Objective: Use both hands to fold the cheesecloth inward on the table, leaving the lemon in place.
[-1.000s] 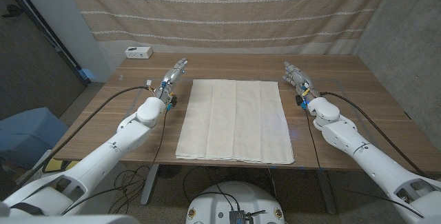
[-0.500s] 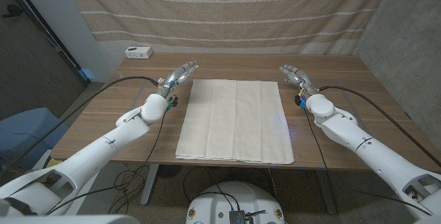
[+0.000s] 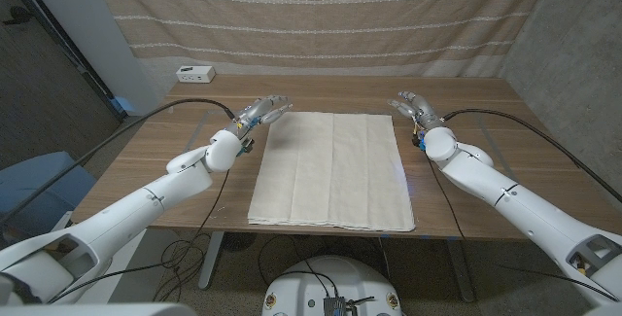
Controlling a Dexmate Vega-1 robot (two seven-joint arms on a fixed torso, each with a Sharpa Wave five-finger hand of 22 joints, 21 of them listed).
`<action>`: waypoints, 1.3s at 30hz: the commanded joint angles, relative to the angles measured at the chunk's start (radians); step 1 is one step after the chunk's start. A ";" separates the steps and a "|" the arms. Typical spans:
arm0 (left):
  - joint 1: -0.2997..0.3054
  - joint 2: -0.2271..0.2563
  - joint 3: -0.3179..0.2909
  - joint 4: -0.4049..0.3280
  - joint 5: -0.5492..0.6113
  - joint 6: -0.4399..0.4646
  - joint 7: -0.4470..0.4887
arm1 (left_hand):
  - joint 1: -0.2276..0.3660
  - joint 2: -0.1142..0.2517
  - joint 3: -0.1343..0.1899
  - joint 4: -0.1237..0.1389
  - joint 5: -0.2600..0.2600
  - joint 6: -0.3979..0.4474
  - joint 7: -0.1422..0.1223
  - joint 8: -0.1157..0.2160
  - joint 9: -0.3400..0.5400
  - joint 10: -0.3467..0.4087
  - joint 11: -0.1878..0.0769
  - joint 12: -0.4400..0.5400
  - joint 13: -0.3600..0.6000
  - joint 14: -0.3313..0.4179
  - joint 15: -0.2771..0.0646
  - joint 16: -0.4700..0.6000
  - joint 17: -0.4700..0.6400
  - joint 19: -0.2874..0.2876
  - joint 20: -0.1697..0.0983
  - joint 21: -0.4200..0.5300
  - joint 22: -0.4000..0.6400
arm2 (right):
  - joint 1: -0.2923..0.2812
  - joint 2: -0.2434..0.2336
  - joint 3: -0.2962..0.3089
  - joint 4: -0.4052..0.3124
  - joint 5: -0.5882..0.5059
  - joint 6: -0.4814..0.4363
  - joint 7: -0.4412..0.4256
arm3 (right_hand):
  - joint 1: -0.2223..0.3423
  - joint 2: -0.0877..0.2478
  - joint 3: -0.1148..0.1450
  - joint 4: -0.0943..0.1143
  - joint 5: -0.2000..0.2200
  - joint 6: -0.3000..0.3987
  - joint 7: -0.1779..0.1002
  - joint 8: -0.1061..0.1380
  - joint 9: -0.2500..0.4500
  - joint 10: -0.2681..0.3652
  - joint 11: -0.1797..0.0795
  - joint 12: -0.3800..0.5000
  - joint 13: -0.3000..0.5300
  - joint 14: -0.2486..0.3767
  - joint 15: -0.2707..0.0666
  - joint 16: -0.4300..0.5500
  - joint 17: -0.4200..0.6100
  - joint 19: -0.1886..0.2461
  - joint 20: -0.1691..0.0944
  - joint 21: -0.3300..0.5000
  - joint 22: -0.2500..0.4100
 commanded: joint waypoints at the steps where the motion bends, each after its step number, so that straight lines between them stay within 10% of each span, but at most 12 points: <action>1: -0.012 0.025 0.046 -0.050 0.108 0.077 -0.071 | 0.011 0.025 0.014 -0.001 -0.002 0.011 -0.009 0.003 0.005 0.014 0.001 0.003 0.002 0.010 -0.012 0.002 -0.001 -0.039 0.005 -0.002 0.002 | 0.057 0.005 -0.084 -0.032 -0.148 -0.167 -0.008 | 0.012 0.002 0.003 -0.009 -0.001 0.007 0.007 0.000 0.004 0.011 0.012 0.007 0.007 0.015 -0.021 0.008 0.010 0.028 -0.017 0.007 0.005; 19: 0.000 0.050 0.057 -0.092 0.137 0.136 -0.156 | 0.009 0.025 0.030 0.005 -0.006 0.073 0.012 0.002 0.006 0.084 -0.001 0.011 0.003 0.062 -0.022 0.008 -0.001 -0.006 0.026 -0.003 0.002 | 0.186 0.048 -0.239 0.005 -0.300 -0.388 0.113 | 0.001 -0.019 -0.020 -0.015 0.013 0.049 -0.012 -0.001 0.009 -0.024 0.007 0.002 0.026 -0.096 -0.024 -0.018 0.034 -0.112 -0.008 -0.034 0.005; 39: 0.031 0.088 0.049 -0.138 0.132 0.179 -0.219 | 0.027 0.036 0.061 -0.011 -0.012 0.150 0.046 0.005 0.007 0.118 0.002 0.003 0.004 0.065 -0.031 -0.006 -0.005 -0.006 0.031 -0.018 0.002 | 0.275 0.114 -0.377 0.110 -0.402 -0.538 0.189 | 0.055 -0.023 -0.012 -0.042 0.040 0.108 -0.023 0.012 0.011 -0.003 -0.005 0.024 0.033 -0.074 -0.042 0.005 0.042 -0.116 0.001 -0.020 0.003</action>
